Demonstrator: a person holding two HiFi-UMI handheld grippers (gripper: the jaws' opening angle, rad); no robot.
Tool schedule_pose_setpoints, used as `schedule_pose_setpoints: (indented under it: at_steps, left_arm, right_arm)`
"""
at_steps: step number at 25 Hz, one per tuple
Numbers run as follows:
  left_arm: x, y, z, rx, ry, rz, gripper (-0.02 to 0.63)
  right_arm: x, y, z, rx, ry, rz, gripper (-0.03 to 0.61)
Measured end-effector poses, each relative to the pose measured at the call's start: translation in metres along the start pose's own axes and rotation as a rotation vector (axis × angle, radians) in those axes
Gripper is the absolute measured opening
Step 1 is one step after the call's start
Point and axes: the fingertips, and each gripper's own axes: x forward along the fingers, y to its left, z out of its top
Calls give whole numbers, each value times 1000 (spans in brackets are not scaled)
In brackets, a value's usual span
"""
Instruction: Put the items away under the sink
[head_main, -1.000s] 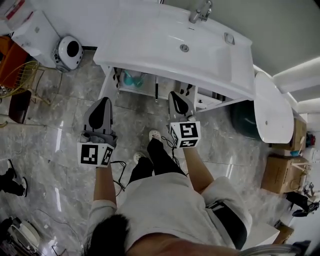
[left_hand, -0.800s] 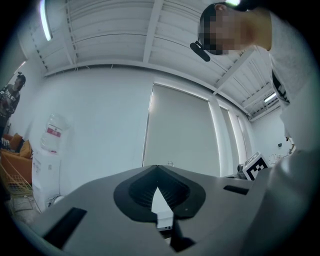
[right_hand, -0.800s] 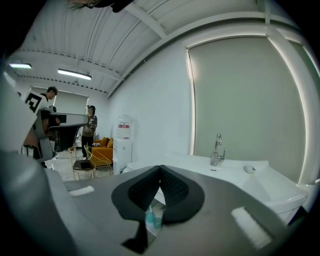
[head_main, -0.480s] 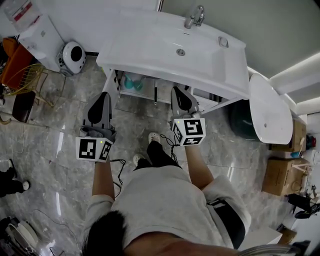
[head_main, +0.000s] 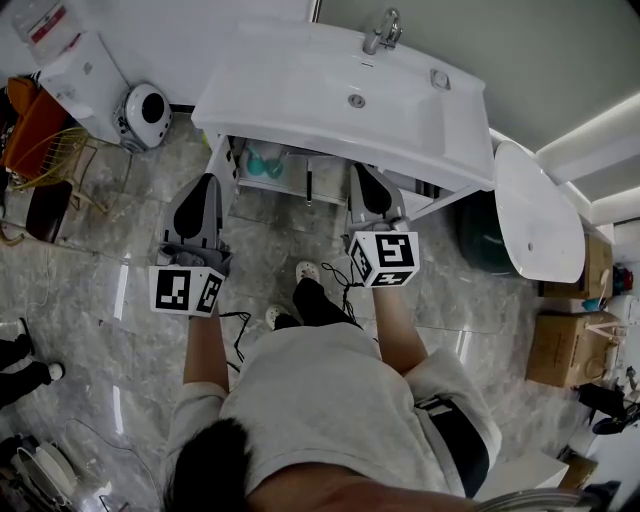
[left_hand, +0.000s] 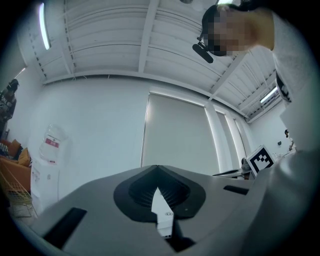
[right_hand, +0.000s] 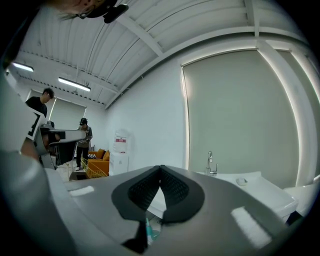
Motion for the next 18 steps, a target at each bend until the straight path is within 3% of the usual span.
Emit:
schedule_pose_setpoints:
  at_steps: [18]
  left_arm:
    - [-28, -10, 16, 9, -31, -18, 7]
  right_arm:
    - [-27, 20, 17, -16, -44, -8, 11]
